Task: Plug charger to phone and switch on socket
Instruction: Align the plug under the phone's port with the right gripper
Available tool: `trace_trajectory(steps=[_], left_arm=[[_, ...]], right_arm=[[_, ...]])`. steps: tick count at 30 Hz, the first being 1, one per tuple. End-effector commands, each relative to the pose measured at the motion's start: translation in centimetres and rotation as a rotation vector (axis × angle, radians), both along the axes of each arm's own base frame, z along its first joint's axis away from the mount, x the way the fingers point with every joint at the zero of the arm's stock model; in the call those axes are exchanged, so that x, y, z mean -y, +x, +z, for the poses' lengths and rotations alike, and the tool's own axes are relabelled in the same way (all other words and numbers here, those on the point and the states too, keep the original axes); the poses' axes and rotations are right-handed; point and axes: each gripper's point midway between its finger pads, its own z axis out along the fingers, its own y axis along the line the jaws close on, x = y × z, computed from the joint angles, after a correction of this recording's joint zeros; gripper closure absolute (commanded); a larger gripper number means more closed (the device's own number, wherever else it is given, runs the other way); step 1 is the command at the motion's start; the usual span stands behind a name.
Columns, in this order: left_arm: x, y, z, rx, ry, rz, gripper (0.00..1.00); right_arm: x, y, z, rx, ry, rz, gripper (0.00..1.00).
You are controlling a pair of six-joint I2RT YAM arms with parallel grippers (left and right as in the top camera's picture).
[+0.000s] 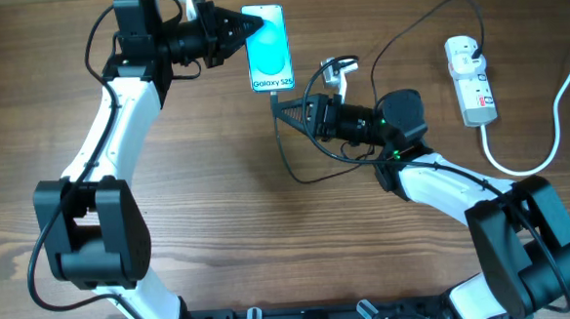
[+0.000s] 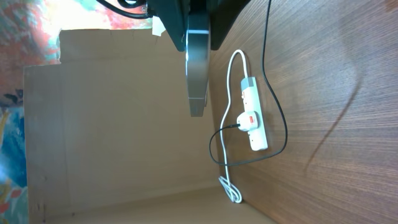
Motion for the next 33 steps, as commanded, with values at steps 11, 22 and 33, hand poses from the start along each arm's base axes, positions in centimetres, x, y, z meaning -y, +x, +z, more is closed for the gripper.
trace_trajectory(steps=[11,22,33], left_arm=[[0.7,-0.9,1.2,0.05,-0.014,-0.058,0.96],[0.6,-0.9,1.4,0.066,-0.016,-0.061,0.96],[0.7,-0.9,1.6,0.082,-0.017,-0.063,0.96]], right_arm=[[-0.1,0.4,-1.0,-0.047,-0.011,-0.002,0.96],[0.0,-1.1,-1.1,-0.046,-0.022,0.099,0.96],[0.1,-0.5,-1.1,-0.022,-0.023,0.062,0.96]])
